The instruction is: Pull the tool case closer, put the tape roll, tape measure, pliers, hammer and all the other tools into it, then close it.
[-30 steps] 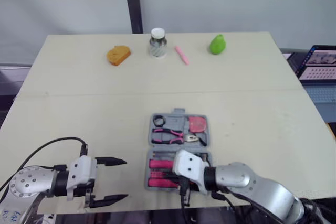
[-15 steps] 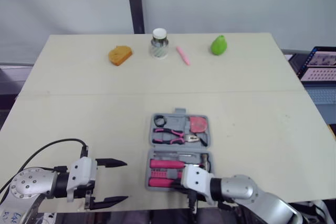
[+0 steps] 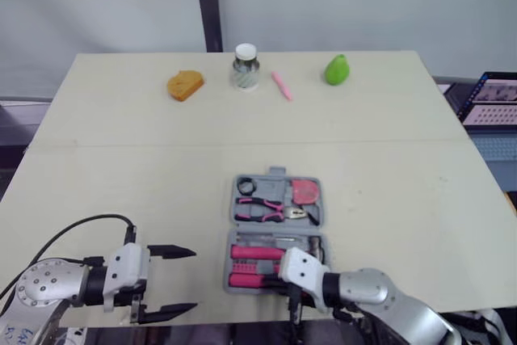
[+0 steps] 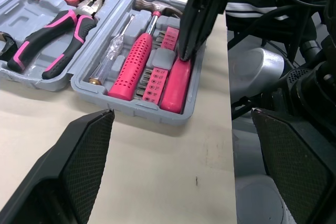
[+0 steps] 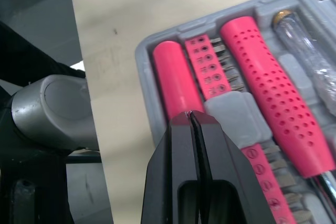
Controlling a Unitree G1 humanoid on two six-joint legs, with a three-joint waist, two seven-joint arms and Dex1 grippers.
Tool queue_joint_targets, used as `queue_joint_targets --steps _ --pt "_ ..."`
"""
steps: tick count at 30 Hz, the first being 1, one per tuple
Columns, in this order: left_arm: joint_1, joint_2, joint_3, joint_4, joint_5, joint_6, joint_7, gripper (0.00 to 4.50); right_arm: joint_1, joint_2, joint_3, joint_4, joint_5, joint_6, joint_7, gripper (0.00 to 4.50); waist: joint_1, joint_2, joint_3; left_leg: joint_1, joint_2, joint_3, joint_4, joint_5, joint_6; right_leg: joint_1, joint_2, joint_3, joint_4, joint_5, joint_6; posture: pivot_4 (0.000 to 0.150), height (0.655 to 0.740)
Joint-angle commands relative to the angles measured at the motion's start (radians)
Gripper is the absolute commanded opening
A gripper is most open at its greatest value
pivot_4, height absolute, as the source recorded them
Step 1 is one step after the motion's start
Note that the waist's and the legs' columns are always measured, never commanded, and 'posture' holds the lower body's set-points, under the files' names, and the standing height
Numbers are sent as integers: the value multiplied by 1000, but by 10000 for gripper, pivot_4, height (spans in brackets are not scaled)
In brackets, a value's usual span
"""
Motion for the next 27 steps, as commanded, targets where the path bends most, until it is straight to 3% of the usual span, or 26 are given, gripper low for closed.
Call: queue_joint_targets --steps 1,27 --pt "11 -4 0 -7 -1 -15 -6 45000 11 13 -18 -30 25 5 19 721 -1 0 0 0 0 0 0 0 0 0 0 0 0 0 0 1500 7400" --pt "0 -6 -16 -11 2 -9 4 45000 74 -7 -12 35 -16 43 22 721 0 -1 -1 1 0 0 1 -1 0 0 0 0 2 0 0 1500 7400"
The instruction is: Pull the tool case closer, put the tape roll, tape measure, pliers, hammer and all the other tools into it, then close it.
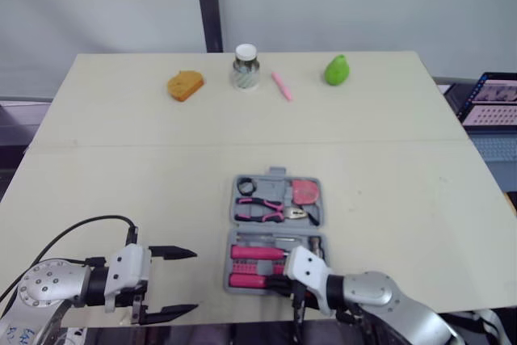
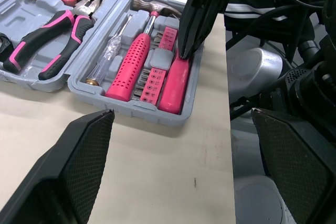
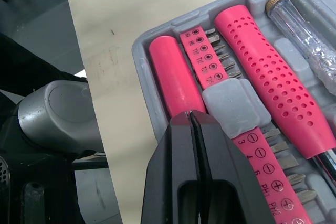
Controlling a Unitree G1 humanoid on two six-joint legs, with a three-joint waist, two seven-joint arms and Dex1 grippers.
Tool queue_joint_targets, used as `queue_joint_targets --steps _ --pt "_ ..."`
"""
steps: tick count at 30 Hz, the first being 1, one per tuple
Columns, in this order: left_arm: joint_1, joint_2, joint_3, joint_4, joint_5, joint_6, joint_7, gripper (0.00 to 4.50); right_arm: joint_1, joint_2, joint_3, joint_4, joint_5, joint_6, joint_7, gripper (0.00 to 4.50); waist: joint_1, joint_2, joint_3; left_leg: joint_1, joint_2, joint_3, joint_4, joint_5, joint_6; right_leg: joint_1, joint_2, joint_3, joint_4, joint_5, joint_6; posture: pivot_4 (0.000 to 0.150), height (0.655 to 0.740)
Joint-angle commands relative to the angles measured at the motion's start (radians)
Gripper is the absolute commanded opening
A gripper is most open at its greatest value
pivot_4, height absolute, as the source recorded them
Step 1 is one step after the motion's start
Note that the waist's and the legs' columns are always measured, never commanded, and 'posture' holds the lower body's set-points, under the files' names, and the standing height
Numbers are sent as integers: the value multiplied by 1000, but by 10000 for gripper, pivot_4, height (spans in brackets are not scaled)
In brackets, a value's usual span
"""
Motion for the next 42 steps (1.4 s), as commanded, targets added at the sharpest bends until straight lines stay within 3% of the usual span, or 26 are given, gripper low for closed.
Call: queue_joint_targets --steps 1,22,28,34,42 --pt "3 -6 -2 -12 -1 -7 2 45000 24 -19 21 30 -20 33 11 721 0 0 0 0 0 0 0 0 0 0 0 0 0 0 0 1500 7400" --pt "-18 -6 -26 -7 9 3 8 45000 3 -42 77 101 -58 167 -7 721 0 -6 -18 5 1 0 0 -3 -1 4 1 0 0 -1 -1 1500 7400" --pt "-96 -28 -59 56 36 -10 28 45000 -1 16 -151 15 128 6 62 721 5 -3 -19 4 1 1 0 -3 0 4 1 0 0 -1 -1 1500 7400" --pt "-254 -62 -72 167 41 18 69 45000 -23 -21 -450 -29 343 33 124 721 17 -1 -17 4 1 2 2 -3 0 3 1 0 0 -1 -1 1500 7400" --pt "-449 -143 -118 341 77 85 150 45000 82 -84 -608 100 293 -51 131 721 24 -2 -17 3 1 5 3 -4 1 3 0 0 1 -1 -1 1500 7400"
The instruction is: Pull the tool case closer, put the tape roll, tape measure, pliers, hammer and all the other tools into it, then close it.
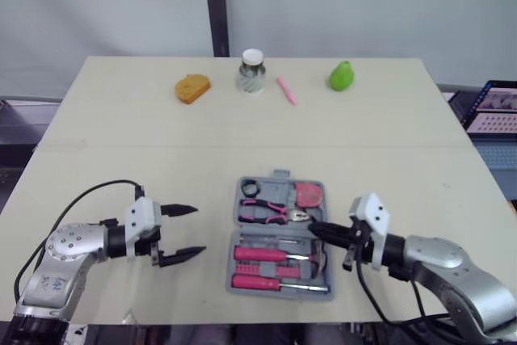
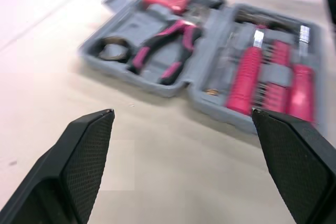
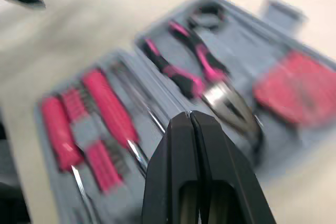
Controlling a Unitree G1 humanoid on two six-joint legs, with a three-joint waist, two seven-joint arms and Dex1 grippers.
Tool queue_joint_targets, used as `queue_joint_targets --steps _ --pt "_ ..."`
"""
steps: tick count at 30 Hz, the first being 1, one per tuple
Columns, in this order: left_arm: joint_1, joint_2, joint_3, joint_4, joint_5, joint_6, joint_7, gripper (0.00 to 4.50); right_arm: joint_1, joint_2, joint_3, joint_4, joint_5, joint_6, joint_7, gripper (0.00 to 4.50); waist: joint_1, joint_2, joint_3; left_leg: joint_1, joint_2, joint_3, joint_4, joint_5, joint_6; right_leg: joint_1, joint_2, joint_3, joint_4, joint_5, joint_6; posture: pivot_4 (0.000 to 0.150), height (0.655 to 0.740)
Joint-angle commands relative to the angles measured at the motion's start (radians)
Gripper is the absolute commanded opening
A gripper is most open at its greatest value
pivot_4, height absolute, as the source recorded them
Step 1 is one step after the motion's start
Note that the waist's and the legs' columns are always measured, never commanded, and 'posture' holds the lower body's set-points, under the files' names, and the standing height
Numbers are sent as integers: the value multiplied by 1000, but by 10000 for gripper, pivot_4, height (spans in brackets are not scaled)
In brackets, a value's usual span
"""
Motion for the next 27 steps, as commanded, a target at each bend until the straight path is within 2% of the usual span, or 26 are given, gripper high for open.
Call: queue_joint_targets --steps 1,5,9,12,13,19,20,27 --pt "-39 -33 -34 16 15 -5 13 45000 33 -5 -32 -6 -14 -52 14 721 -1 0 0 0 0 0 0 0 0 0 0 0 0 0 0 1500 7400" --pt "-52 -56 -71 37 48 -8 20 45000 41 -5 -7 0 -71 -73 -17 721 -7 0 0 1 1 2 0 0 0 -1 0 0 1 0 0 1500 7400" --pt "-69 -93 -145 83 112 -6 45 45000 -7 18 17 118 -199 -104 -110 721 -4 0 0 1 1 3 0 0 0 -1 0 1 1 0 0 1500 7400" --pt "-128 -148 -216 152 211 22 128 36597 -43 16 73 202 -266 -109 -120 0 5 0 0 0 0 3 2 0 0 -1 -1 1 1 0 0 1500 7400" --pt "-139 -158 -228 167 230 25 142 32392 -51 23 80 213 -270 -104 -118 0 7 0 1 0 0 3 2 0 0 -1 -1 1 1 0 0 1500 7400" --pt "-214 -242 -289 225 302 63 221 2169 -99 38 164 233 -310 -85 -95 0 -2 0 0 0 0 3 3 0 0 -2 0 1 2 0 0 1500 7400" --pt "-217 -249 -294 227 310 68 228 512 -103 38 175 229 -311 -82 -87 0 -2 0 0 0 0 3 3 0 0 -2 0 1 3 0 0 1500 7400" --pt "-179 -250 -333 167 310 121 193 512 -142 67 220 204 -307 -66 -65 0 -3 0 0 1 0 3 3 0 0 -1 -1 1 3 0 0 1500 7400"
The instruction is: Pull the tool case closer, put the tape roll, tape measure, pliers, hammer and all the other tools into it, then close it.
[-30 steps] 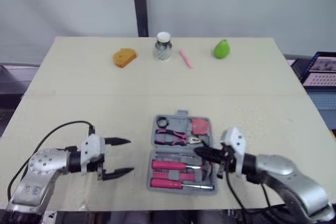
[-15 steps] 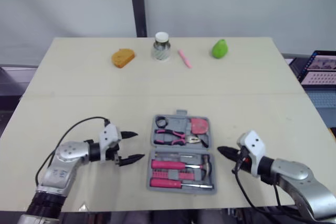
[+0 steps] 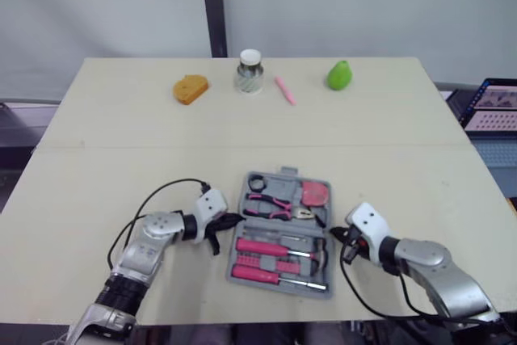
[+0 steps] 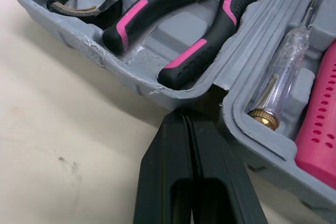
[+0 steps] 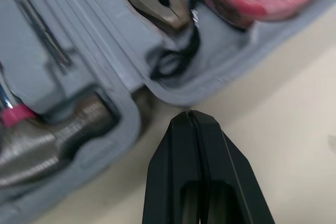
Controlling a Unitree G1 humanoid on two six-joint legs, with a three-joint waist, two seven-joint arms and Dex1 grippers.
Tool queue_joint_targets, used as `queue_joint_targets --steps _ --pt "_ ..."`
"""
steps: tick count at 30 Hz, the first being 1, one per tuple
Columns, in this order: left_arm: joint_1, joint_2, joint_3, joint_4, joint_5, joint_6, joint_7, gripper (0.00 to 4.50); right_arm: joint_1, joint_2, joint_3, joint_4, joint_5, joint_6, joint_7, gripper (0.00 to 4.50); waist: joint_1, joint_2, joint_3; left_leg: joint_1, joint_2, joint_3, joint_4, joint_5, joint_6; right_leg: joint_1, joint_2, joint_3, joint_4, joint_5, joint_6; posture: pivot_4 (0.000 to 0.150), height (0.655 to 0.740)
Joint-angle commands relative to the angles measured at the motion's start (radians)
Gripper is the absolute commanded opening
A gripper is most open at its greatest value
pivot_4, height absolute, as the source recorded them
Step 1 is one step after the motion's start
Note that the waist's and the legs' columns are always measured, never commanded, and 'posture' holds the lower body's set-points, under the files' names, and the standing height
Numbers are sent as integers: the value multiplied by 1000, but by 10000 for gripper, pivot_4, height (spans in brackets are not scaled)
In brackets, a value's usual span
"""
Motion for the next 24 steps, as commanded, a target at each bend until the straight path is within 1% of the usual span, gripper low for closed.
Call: queue_joint_targets --steps 1,9,13,19,24 --pt "40 20 -36 -47 6 39 -35 512 -11 18 41 -38 6 10 30 0 -1 0 0 0 0 0 0 0 0 0 0 0 0 0 0 1500 7400" --pt "152 149 -8 -209 -23 150 -85 512 10 3 89 -106 19 38 81 0 -10 0 -1 1 1 0 -2 0 -1 -1 0 0 0 0 0 1500 7400" --pt "249 222 1 -304 -36 187 -110 512 33 -8 105 -162 35 69 101 0 -13 1 -1 1 1 0 -2 -1 -1 -1 0 0 -1 0 0 1500 7400" --pt "329 265 12 -367 -42 209 -99 512 79 -15 112 -210 35 93 98 0 -9 1 -1 1 1 0 -2 -2 0 0 0 0 -1 0 0 1500 7400" --pt "332 262 21 -368 -45 213 -87 512 84 -3 108 -205 25 94 77 0 -5 2 -1 1 1 0 -2 -2 0 0 0 0 -1 0 0 1500 7400"
